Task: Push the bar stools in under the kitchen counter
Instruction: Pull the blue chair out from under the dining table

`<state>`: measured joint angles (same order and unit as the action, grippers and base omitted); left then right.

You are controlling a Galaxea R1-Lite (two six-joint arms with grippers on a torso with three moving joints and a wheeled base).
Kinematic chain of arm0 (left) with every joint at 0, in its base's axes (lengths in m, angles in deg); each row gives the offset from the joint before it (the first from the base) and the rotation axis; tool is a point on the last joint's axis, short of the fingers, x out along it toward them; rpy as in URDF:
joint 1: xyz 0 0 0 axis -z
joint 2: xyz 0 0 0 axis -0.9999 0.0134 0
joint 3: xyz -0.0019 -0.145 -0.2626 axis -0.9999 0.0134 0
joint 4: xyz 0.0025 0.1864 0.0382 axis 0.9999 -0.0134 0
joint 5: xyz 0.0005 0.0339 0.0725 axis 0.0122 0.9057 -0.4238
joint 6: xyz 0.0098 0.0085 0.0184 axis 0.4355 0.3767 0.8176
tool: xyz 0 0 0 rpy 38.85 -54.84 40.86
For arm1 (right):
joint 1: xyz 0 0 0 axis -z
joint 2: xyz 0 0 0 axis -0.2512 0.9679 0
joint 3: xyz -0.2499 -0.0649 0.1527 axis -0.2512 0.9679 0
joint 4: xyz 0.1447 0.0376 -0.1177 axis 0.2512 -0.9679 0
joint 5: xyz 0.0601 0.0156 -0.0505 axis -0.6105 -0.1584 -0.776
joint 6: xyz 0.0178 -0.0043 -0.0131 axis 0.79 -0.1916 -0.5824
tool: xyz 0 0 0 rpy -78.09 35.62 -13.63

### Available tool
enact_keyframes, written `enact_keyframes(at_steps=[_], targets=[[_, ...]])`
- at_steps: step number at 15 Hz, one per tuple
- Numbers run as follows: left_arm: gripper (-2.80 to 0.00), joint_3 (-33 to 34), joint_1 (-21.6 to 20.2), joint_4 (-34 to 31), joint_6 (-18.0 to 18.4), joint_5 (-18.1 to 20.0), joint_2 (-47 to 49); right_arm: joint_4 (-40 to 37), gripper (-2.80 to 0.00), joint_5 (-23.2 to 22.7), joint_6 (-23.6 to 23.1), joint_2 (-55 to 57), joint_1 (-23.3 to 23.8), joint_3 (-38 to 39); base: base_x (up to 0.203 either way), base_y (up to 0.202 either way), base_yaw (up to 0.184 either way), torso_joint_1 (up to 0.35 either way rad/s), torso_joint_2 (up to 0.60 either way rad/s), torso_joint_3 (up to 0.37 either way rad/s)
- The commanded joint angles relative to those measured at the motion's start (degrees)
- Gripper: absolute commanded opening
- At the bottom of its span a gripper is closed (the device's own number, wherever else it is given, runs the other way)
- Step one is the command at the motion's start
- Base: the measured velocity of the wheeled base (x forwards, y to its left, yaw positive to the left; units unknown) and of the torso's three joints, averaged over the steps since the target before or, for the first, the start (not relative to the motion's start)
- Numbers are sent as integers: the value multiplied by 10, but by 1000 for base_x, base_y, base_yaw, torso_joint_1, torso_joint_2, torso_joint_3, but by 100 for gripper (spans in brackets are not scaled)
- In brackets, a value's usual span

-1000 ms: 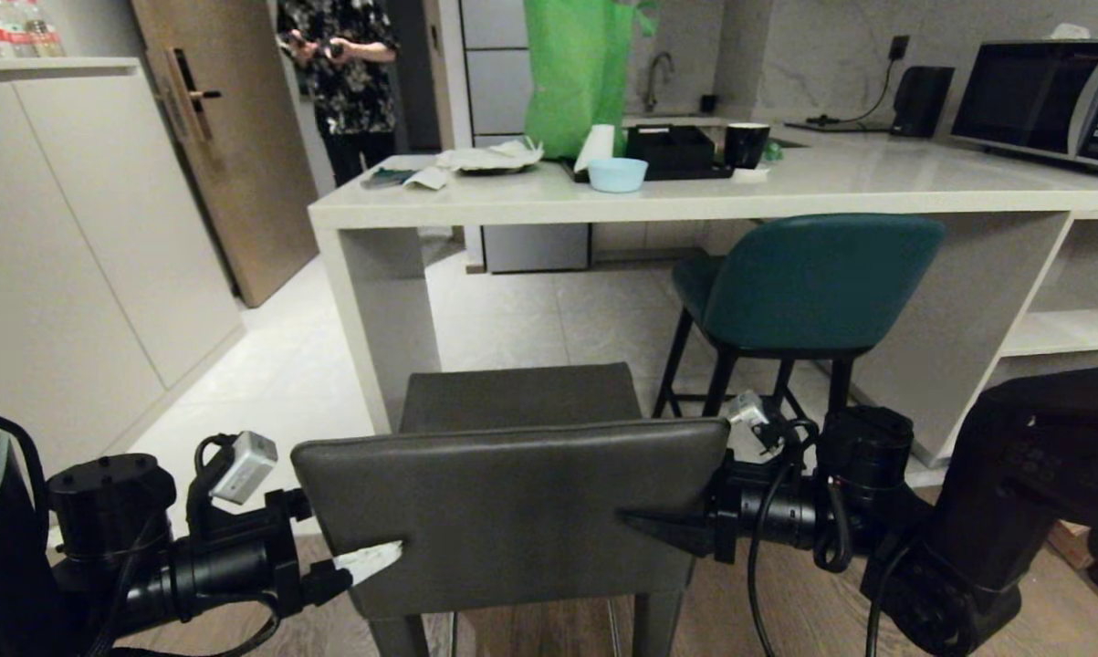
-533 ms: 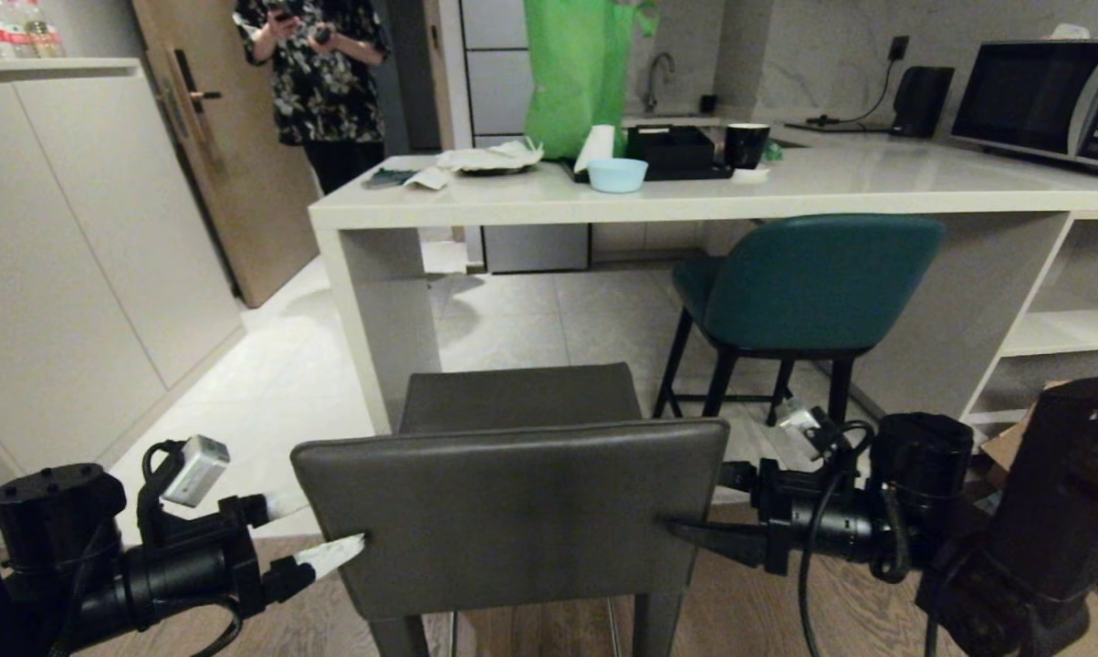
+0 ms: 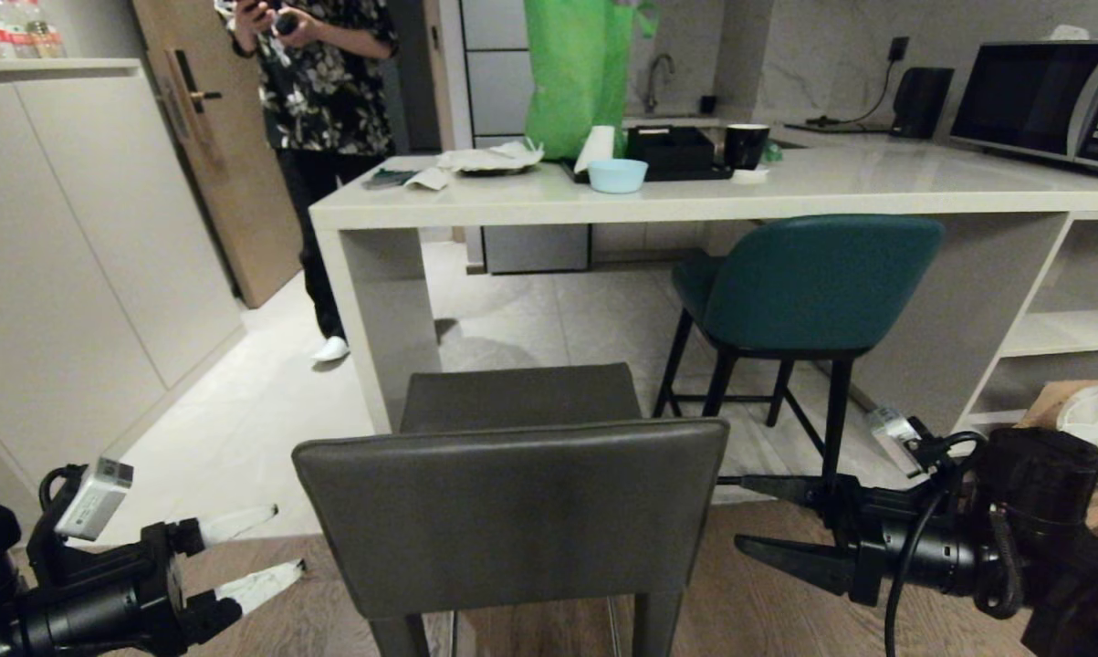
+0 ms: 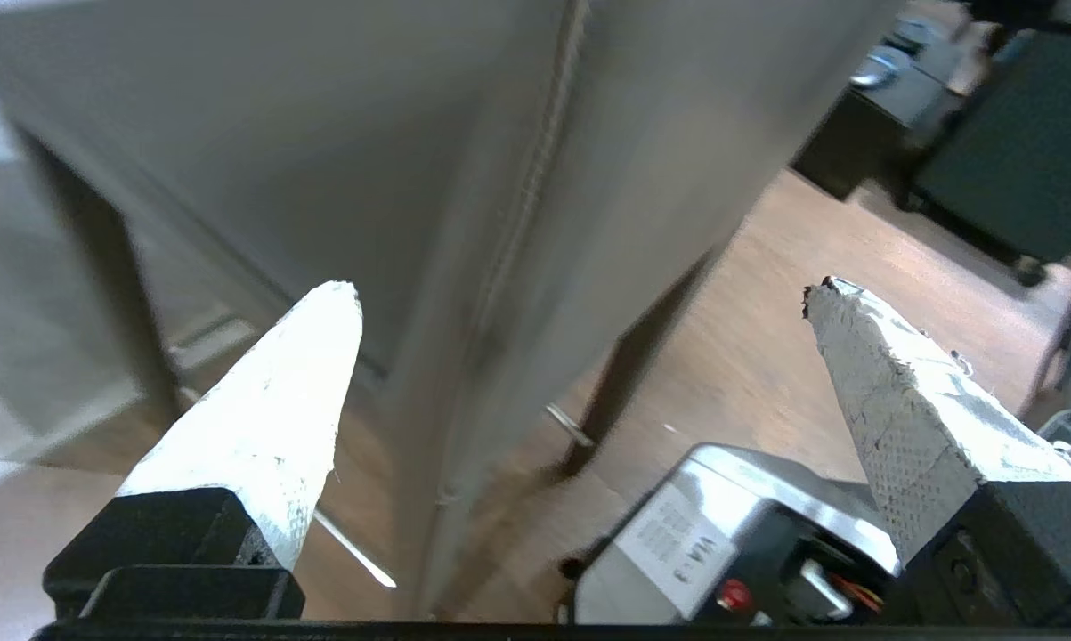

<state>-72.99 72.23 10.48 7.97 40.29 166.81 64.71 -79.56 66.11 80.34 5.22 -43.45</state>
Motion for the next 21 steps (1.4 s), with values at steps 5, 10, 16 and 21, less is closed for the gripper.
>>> enact_keyframes(at_steps=[5, 10, 16, 21], targets=[[0, -16, -79, 5, -44, -91, -109, 5, 0, 177, 30, -143, 21, 45, 0, 0, 0, 0, 0, 0], [0, -107, 53, -32, -150, -448, -179, -169, 0, 502, 13, -303, 1, -79, 0, 0, 0, 0, 0, 0], [0, -246, 110, -356, -173, -635, -335, -499, 0, 745, -39, -483, -22, -214, 0, 0, 0, 0, 0, 0], [0, -311, 249, -603, -225, -647, -546, -501, 0, 751, -81, -585, -21, -213, 0, 0, 0, 0, 0, 0]])
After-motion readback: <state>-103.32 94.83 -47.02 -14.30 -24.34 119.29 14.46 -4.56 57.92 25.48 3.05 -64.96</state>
